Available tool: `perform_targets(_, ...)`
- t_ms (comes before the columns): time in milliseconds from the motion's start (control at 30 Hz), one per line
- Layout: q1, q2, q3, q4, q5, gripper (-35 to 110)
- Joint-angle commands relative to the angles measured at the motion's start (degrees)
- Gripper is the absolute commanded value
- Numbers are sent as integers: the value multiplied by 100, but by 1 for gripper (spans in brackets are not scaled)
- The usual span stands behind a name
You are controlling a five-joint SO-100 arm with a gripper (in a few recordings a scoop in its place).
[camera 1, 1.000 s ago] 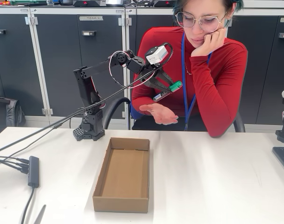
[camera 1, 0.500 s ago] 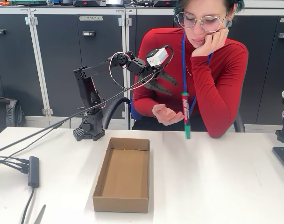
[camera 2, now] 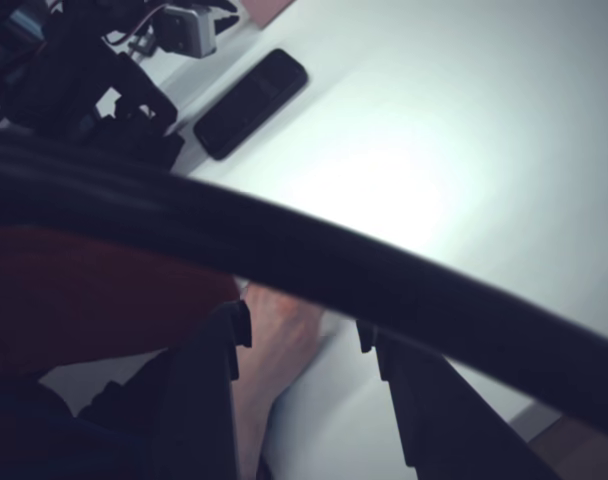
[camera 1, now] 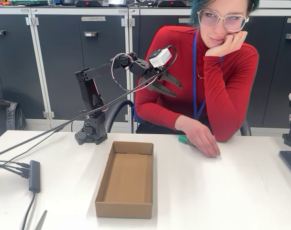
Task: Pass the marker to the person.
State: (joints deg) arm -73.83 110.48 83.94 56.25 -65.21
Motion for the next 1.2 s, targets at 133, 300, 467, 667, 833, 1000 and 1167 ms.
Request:
perform_targets(133, 18, 308, -26, -281, 26, 24)
perform_targets(300, 44, 272, -26, -246, 9, 23)
perform_targets(467, 158, 176, -229, 97, 70, 23)
perform_targets(667, 281, 255, -123, 167, 132, 23)
perform_targets(833, 290, 299, -70, 281, 123, 23)
perform_targets(1000, 343, 352, -18, 237, 79, 23)
perform_targets(1167, 360, 396, 35, 158, 35, 23)
